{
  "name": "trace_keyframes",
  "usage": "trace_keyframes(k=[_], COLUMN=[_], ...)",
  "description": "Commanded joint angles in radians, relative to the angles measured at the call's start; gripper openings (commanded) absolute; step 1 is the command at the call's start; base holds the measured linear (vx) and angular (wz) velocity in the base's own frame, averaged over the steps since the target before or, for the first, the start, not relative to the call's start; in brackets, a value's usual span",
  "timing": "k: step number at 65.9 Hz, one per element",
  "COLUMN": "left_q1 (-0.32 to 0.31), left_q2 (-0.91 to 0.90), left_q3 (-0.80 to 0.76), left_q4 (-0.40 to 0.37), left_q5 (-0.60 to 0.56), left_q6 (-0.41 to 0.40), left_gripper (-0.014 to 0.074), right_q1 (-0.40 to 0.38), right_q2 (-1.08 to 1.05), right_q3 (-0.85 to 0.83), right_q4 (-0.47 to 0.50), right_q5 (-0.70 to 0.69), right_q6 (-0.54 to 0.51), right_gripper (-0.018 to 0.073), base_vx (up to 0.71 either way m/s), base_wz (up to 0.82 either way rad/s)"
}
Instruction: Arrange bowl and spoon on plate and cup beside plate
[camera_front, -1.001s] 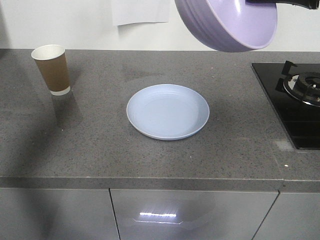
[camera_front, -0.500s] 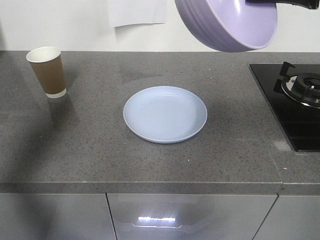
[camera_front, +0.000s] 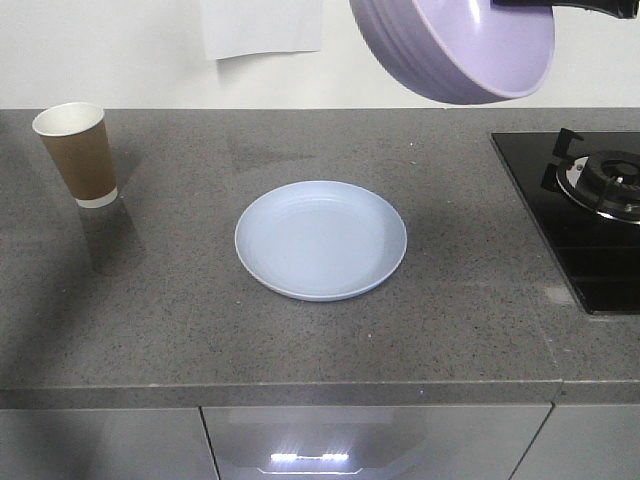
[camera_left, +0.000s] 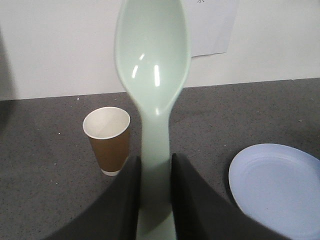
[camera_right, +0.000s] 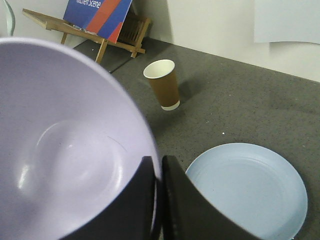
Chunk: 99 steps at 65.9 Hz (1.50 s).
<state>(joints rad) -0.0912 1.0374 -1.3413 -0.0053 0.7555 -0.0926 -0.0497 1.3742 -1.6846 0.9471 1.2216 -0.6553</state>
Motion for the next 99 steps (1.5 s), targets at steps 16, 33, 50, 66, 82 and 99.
trace_keyframes(k=[16, 33, 50, 66, 82, 99], left_q1=[0.0, 0.0, 0.0, 0.0, 0.0, 0.0], left_q2=[-0.009, -0.009, -0.009, -0.009, -0.009, -0.009], left_q3=[-0.021, -0.021, -0.021, -0.021, -0.021, -0.021], left_q4=[-0.008, -0.008, -0.008, -0.008, -0.008, -0.008], left_q5=[-0.065, -0.065, -0.065, -0.065, -0.065, -0.065], left_q6=[0.0, 0.0, 0.0, 0.0, 0.0, 0.0], left_gripper=[-0.0006, -0.0006, -0.0006, -0.0006, -0.0006, -0.0006], right_q1=[-0.001, -0.001, -0.001, -0.001, -0.001, -0.001], right_q2=[-0.034, -0.034, -0.034, -0.034, -0.034, -0.034], right_q3=[-0.023, -0.023, -0.023, -0.023, -0.023, -0.023], right_q4=[0.06, 0.06, 0.06, 0.06, 0.06, 0.06], right_q5=[-0.042, -0.042, -0.042, -0.042, -0.042, -0.042], right_q6=[-0.007, -0.007, -0.007, -0.007, -0.007, -0.007], right_gripper=[-0.0002, -0.0002, -0.0002, -0.0002, -0.0002, -0.0002], base_vx=[0.05, 0.05, 0.05, 0.04, 0.04, 0.04], base_wz=[-0.02, -0.01, 0.0, 0.0, 0.0, 0.0])
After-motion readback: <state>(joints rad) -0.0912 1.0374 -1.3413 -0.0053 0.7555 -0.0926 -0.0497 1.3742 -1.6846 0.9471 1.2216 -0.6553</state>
